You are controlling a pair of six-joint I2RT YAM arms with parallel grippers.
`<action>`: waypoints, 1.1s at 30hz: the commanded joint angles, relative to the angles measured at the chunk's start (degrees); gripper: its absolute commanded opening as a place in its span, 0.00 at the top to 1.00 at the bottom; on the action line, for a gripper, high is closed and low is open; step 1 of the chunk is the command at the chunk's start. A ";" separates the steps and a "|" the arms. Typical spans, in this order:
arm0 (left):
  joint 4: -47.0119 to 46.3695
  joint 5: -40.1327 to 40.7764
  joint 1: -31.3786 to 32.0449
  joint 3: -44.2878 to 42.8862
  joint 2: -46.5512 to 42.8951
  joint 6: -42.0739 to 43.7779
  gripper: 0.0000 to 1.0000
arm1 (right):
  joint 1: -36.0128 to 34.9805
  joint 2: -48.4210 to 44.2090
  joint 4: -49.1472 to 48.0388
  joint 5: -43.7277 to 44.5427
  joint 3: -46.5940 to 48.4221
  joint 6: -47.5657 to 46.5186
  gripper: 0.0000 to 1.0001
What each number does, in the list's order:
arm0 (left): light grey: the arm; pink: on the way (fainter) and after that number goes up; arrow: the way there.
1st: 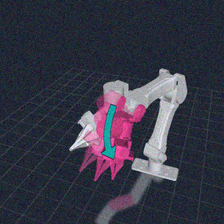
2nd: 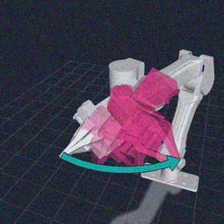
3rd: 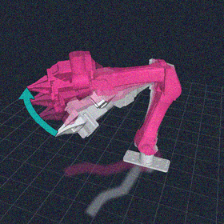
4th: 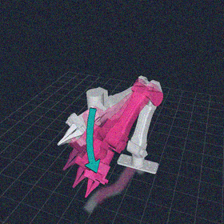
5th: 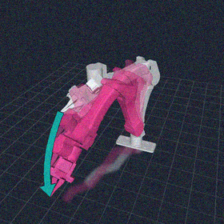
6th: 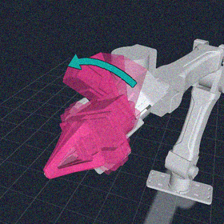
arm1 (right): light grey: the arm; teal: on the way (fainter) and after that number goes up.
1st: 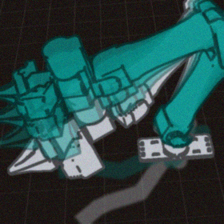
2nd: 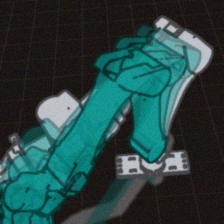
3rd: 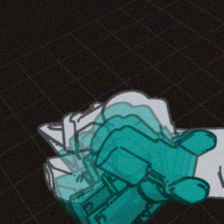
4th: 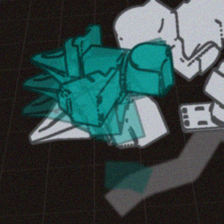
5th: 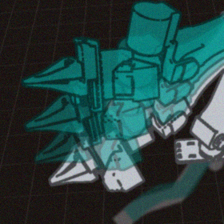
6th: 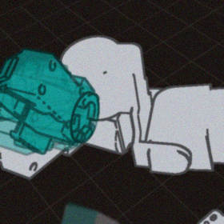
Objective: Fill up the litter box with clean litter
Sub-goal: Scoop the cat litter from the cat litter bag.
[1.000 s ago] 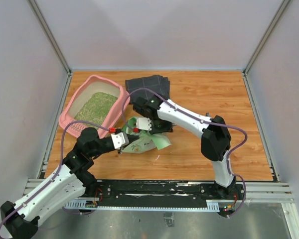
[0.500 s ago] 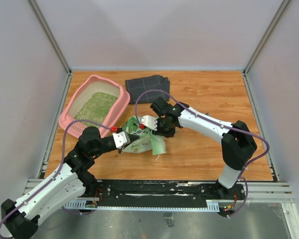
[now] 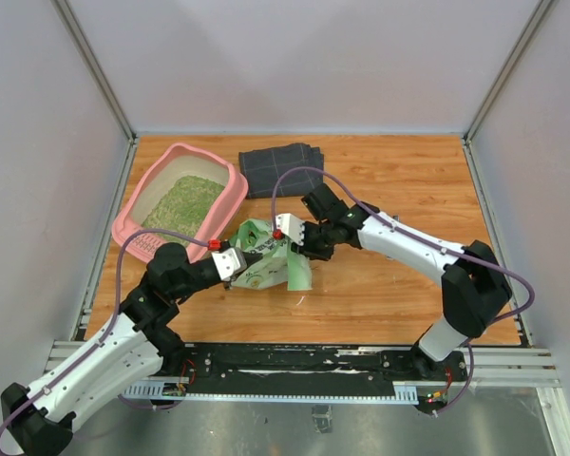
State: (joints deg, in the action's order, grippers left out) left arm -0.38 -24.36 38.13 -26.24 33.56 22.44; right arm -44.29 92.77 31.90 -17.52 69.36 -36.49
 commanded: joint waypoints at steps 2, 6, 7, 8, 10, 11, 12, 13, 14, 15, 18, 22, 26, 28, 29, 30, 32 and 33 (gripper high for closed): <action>-1.13 2.95 0.37 -0.64 -0.90 -0.23 1.00 | 1.53 -6.45 -9.07 -7.14 -1.53 1.19 0.99; -1.55 4.66 0.37 -1.37 -1.05 -0.63 1.00 | 2.82 -10.85 -8.11 -7.66 -3.20 1.43 0.99; -1.55 4.85 0.37 -1.62 -0.97 -0.64 1.00 | 3.07 -11.72 -7.32 -7.35 -3.26 1.26 0.99; -1.47 4.90 0.34 -1.97 -0.81 -0.64 1.00 | 3.42 -12.50 -5.96 -7.35 -3.26 1.20 0.99; -1.50 5.09 0.37 -2.24 -0.54 -0.99 1.00 | 4.14 -14.25 -4.78 -7.30 -3.62 1.17 0.99; -1.65 5.20 0.37 -2.30 -0.47 -1.26 1.00 | 4.46 -15.01 -3.96 -7.47 -3.80 1.15 0.99; -1.83 5.47 0.37 -2.32 -0.56 -1.47 1.00 | 4.81 -15.72 -3.19 -7.49 -3.86 1.15 0.99; -1.96 5.62 0.37 -2.41 -0.66 -1.70 1.00 | 5.16 -16.22 -2.31 -7.55 -3.76 0.98 0.99; -1.99 5.90 0.37 -2.52 -0.76 -1.82 1.00 | 5.52 -16.68 -1.24 -7.57 -3.67 0.94 0.99; -1.95 6.01 0.37 -2.69 -0.85 -1.84 1.00 | 5.80 -17.17 -0.51 -7.27 -3.78 0.90 0.99; -1.28 6.79 0.37 -3.34 -1.23 -2.00 1.00 | 7.44 -18.42 0.93 -7.39 -4.19 1.65 0.99; -0.74 8.33 0.37 -3.88 -2.06 -1.76 1.00 | 8.58 -19.69 4.12 -8.22 -3.63 2.32 0.99; -0.56 9.52 0.37 -4.50 -2.10 -1.35 1.00 | 8.60 -21.52 3.85 -8.13 -4.82 2.49 0.99; -0.75 9.79 0.37 -4.80 -2.10 -1.34 1.00 | 8.61 -23.10 2.04 -7.61 -6.87 1.81 0.99; -0.76 9.79 0.37 -4.89 -2.05 -1.34 1.00 | 8.61 -23.63 1.80 -7.11 -7.71 1.47 0.99; -0.76 9.77 0.37 -4.95 -1.97 -1.34 1.00 | 8.68 -24.24 1.81 -6.59 -8.22 1.57 0.99; -0.43 9.70 0.37 -5.25 -1.84 -1.30 1.00 | 8.83 -25.70 2.17 -5.34 -9.54 1.83 0.99; -0.17 9.61 0.37 -5.34 -1.91 -1.22 1.00 | 8.79 -26.63 2.32 -4.66 -10.12 1.97 0.99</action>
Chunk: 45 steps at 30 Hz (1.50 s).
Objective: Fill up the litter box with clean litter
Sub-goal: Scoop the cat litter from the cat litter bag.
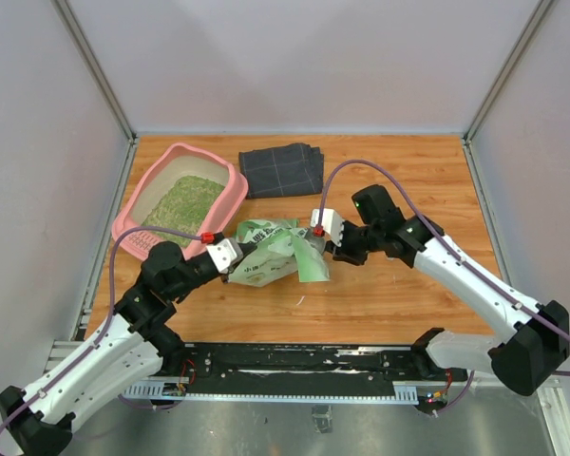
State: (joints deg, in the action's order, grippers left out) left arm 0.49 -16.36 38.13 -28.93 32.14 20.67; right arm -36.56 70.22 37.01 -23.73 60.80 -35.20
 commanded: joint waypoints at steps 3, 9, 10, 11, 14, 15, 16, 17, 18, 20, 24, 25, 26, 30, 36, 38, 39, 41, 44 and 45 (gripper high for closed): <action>-0.89 1.36 0.37 -2.56 -1.07 0.69 1.00 | 1.05 -6.27 -1.56 1.96 -1.55 0.19 0.99; -2.01 0.04 0.37 -2.41 -1.11 -0.35 1.00 | 1.05 -8.97 0.98 2.85 -0.97 -0.39 0.99; -1.97 -0.02 0.38 -2.50 -1.09 -0.32 1.00 | 1.05 -9.56 2.07 3.73 -1.07 -0.42 0.99; -1.95 -0.02 0.37 -2.53 -1.32 -0.24 1.00 | 1.05 -10.14 2.71 4.60 -1.23 -0.63 0.99; -1.73 -0.02 0.37 -2.64 -1.55 -0.10 1.00 | 1.05 -11.72 3.41 5.44 -2.02 -1.32 0.99; -1.80 -0.08 0.37 -2.69 -1.49 -0.10 1.00 | 1.05 -12.15 3.49 5.49 -2.12 -1.25 0.99; -1.97 -0.15 0.37 -2.71 -1.47 -0.18 1.00 | 1.09 -12.52 3.80 5.50 -2.21 -1.17 0.99; -2.05 -0.20 0.37 -2.76 -1.42 -0.26 1.00 | 1.05 -12.79 4.20 5.87 -2.32 -1.00 0.99; -2.08 -0.20 0.37 -2.80 -1.35 -0.26 1.00 | 1.05 -13.29 4.66 6.52 -2.61 -1.00 0.99; -1.99 0.17 0.37 -3.02 -1.26 -0.15 1.00 | 1.05 -14.65 5.51 7.47 -3.14 -1.05 0.99; -1.72 0.92 0.37 -3.22 -0.96 0.33 1.00 | 1.05 -16.79 6.93 7.95 -3.28 0.75 0.99; -1.88 0.91 0.37 -3.29 -0.82 0.29 1.00 | 1.05 -17.12 7.24 8.11 -3.18 1.23 0.99; -1.96 0.85 0.37 -3.30 -0.70 0.21 1.00 | 1.05 -17.46 7.66 8.32 -3.10 1.51 0.99; -1.99 1.13 0.37 -3.79 -0.25 -0.14 1.00 | 1.05 -19.01 10.28 9.65 -2.07 1.86 0.99; -1.82 2.42 0.37 -4.51 -0.32 -0.52 1.00 | 1.33 -19.67 13.87 11.64 -1.12 1.39 0.99; -1.81 2.66 0.37 -4.64 -0.35 -0.69 1.00 | 1.30 -19.97 14.38 11.87 -0.92 1.74 0.99; -1.81 2.82 0.37 -4.65 -0.47 -0.78 1.00 | 1.32 -20.27 14.60 12.18 -0.76 1.99 0.99; -1.70 2.97 0.37 -4.73 -0.54 -0.79 1.00 | 1.39 -21.26 14.83 12.87 -0.24 2.57 0.99; -0.96 3.09 0.37 -4.97 -0.59 -0.44 1.00 | 1.34 -22.92 14.99 14.10 1.16 3.56 0.99; -0.57 3.13 0.32 -5.13 -0.51 -0.37 1.00 | 1.36 -23.35 15.20 14.17 1.66 3.78 0.99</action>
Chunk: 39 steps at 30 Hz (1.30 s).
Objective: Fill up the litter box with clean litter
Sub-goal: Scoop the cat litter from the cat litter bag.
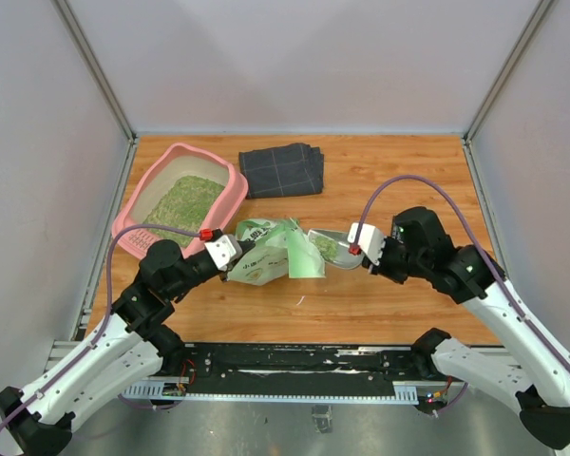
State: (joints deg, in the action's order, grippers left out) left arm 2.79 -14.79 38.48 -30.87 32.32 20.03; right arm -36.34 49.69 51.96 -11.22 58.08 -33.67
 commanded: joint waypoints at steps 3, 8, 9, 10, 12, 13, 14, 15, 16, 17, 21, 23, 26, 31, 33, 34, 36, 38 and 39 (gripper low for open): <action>-2.69 1.09 0.02 -3.26 -0.76 0.12 1.00 | 1.15 -3.14 1.11 2.28 6.13 2.65 0.99; -2.75 0.81 0.02 -3.12 -1.39 -0.29 1.00 | 1.11 -1.36 2.05 4.36 8.55 2.50 0.99; -2.78 0.77 0.02 -3.00 -1.62 -0.37 1.00 | 1.09 -0.90 1.68 4.64 8.92 2.32 0.99; -2.85 0.73 0.02 -2.94 -1.88 -0.55 1.00 | 1.18 -0.34 1.31 4.83 9.57 2.18 0.99; -3.29 0.67 -0.03 -2.80 -2.32 -0.77 1.00 | 1.23 1.13 0.81 5.14 11.09 2.20 0.99; -3.48 0.56 0.01 -2.68 -2.53 -1.10 1.00 | 1.22 1.90 0.40 5.09 12.04 2.34 0.99; -3.59 0.63 0.02 -2.63 -2.60 -1.44 1.00 | 1.20 2.72 -0.07 5.07 12.96 2.37 0.99; -3.51 0.66 0.02 -2.66 -2.61 -1.61 1.00 | 1.26 3.53 -0.77 5.07 13.70 2.46 0.99; -3.42 0.79 0.02 -2.64 -2.66 -1.60 1.00 | 1.27 4.36 -1.52 4.91 14.50 2.47 0.99; -3.33 0.88 0.02 -2.57 -2.81 -1.66 1.00 | 1.26 5.35 -2.02 4.50 15.62 2.33 0.99; -3.85 0.40 0.02 -1.93 -4.30 -1.85 1.00 | 1.19 9.87 -4.03 4.04 18.37 1.95 0.99; -4.28 0.30 0.02 -1.70 -4.91 -2.22 1.00 | 1.26 12.31 -5.72 2.85 19.12 1.79 0.99; -4.75 -0.52 0.02 -1.54 -5.60 -2.62 1.00 | 1.26 15.36 -8.06 1.22 19.59 2.02 0.99; -4.98 -1.25 0.02 -0.87 -6.87 -3.54 1.00 | 1.26 21.21 -13.09 -1.08 21.37 2.94 0.99; -4.82 -0.45 0.02 -0.62 -7.28 -3.83 1.00 | 1.20 23.85 -15.85 -2.12 22.23 3.50 0.99; -4.81 -0.01 0.02 -0.60 -7.44 -3.89 1.00 | 1.18 25.33 -16.91 -2.51 22.99 3.75 0.99; -4.66 0.90 0.02 -0.59 -7.65 -4.24 0.91 | 1.17 28.41 -18.60 -2.77 25.32 4.27 0.99; -4.40 1.71 0.02 -0.76 -7.68 -4.39 0.82 | 1.07 32.50 -19.08 -3.52 28.10 4.36 0.99; -4.26 1.79 0.02 -0.90 -7.64 -4.23 0.82 | 1.02 34.10 -19.09 -3.71 29.61 4.50 0.99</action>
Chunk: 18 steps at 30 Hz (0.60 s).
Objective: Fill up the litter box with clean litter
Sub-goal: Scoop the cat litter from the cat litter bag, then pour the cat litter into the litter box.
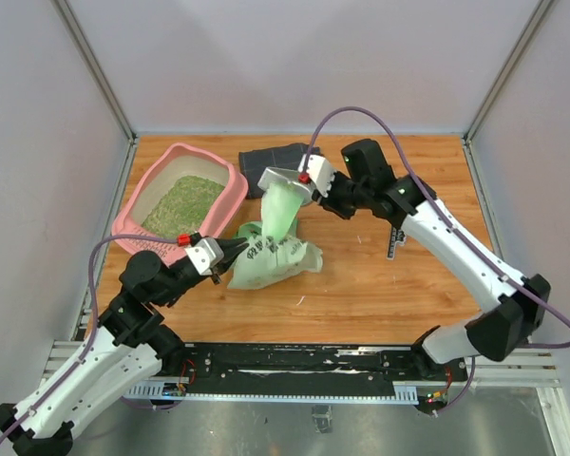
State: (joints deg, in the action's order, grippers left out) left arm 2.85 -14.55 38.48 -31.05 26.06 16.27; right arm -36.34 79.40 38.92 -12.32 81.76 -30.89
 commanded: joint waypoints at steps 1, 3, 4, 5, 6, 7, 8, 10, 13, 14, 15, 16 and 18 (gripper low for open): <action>-4.20 1.41 0.02 -0.71 -1.34 -0.19 0.83 | 1.00 5.90 -6.09 -2.74 7.28 1.72 0.99; -4.09 1.00 0.02 -0.69 -1.22 0.27 0.88 | 0.83 8.11 -7.24 -2.99 9.06 1.77 0.99; -4.01 0.79 0.02 -0.75 -1.14 0.39 0.91 | 0.79 9.21 -7.83 -3.33 9.81 1.61 0.99; -3.93 0.68 0.02 -0.83 -1.17 0.22 0.91 | 0.64 10.44 -8.10 -3.41 11.00 1.44 0.99; -3.79 0.77 0.02 -1.04 -1.13 -0.13 0.89 | 0.46 12.09 -7.96 -3.36 12.52 1.34 0.99; -3.47 1.20 0.02 -1.51 -1.18 -0.52 0.85 | 0.21 13.73 -7.50 -3.29 14.49 1.07 0.99; -3.00 1.99 0.02 -2.14 -1.31 -1.11 0.80 | -0.19 15.43 -6.96 -2.99 16.64 0.71 0.99; -1.15 5.25 0.02 -4.36 -1.53 -2.84 0.68 | -1.35 19.07 -5.53 -1.96 21.07 -0.35 0.99; 4.02 12.79 0.02 -9.52 -2.44 -4.63 0.52 | -4.02 24.98 -2.46 1.48 29.78 -2.72 0.99; 4.89 15.50 0.02 -10.43 -3.26 -5.26 0.47 | -4.87 27.12 -1.33 3.02 32.62 -3.89 0.99; 6.06 18.39 0.02 -11.50 -4.10 -5.92 0.43 | -5.63 29.12 -0.20 4.66 35.54 -5.04 0.99; 7.31 20.68 0.02 -12.58 -5.19 -6.28 0.40 | -6.39 31.30 0.87 6.23 38.62 -6.25 0.99; 8.45 24.29 0.02 -14.50 -7.53 -6.26 0.33 | -7.68 35.93 2.55 8.78 44.45 -8.84 0.99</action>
State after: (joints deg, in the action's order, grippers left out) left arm 7.75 -1.13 38.46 -41.32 22.79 12.01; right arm -40.42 109.80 38.09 -9.08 116.88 -33.95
